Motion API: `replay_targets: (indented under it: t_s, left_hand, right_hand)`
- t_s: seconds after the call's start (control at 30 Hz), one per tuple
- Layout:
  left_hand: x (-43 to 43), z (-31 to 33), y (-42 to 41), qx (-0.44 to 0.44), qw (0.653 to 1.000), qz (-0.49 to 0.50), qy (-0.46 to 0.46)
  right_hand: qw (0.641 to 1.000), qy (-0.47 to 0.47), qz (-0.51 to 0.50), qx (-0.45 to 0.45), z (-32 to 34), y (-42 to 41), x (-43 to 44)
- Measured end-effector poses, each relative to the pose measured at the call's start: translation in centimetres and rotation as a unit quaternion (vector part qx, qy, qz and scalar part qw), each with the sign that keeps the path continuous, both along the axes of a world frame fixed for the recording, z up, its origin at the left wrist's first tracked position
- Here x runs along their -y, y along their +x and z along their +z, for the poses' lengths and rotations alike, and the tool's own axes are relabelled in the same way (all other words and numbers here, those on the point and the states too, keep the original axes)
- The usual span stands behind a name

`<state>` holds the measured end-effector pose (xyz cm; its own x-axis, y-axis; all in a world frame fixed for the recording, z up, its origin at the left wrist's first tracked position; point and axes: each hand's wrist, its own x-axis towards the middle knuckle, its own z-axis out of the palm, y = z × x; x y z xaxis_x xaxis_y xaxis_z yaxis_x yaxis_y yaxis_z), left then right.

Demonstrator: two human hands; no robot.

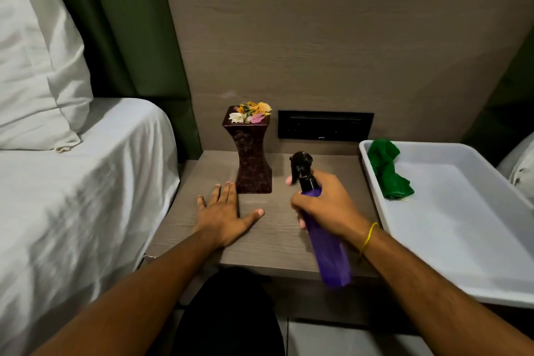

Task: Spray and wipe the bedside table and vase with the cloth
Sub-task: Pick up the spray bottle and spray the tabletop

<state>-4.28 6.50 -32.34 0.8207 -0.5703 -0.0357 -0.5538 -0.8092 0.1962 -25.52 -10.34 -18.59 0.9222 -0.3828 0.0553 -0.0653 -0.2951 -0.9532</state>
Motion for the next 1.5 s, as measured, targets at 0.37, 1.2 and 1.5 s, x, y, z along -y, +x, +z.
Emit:
replay_targets:
  t_s: [0.37,1.2,1.5]
  left_hand:
    - [-0.1,-0.4,0.2,0.006,1.000,0.004,-0.017]
    - [7.6,21.8,6.1,0.146,0.962,-0.081,-0.215]
    - [10.0,21.9,8.1,-0.033,0.988,-0.133,-0.078]
  right_hand:
    - [0.997,0.013,-0.042,-0.070,-1.6,-1.5,0.8]
    - [0.932,-0.063,-0.309,0.177,1.6,-14.4,18.1]
    - [0.939,-0.052,-0.291,0.177,0.1,-15.3,19.2]
